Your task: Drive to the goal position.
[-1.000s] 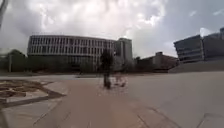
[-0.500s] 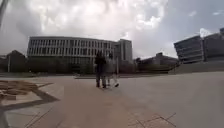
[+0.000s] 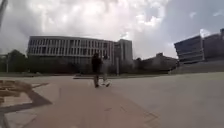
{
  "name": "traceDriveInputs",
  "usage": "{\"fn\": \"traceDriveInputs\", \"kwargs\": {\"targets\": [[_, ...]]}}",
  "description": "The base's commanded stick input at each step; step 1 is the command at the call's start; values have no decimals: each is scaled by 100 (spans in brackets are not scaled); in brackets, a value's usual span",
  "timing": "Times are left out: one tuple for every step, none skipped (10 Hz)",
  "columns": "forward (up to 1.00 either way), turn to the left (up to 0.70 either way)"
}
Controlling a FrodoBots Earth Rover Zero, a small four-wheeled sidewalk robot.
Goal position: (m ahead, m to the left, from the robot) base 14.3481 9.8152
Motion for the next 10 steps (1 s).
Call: {"fn": "traceDriveInputs", "kwargs": {"targets": [[70,35],[70,35],[70,33],[70,10],[70,0],[70,0],[70,0],[70,0],[70,0],[70,0]]}}
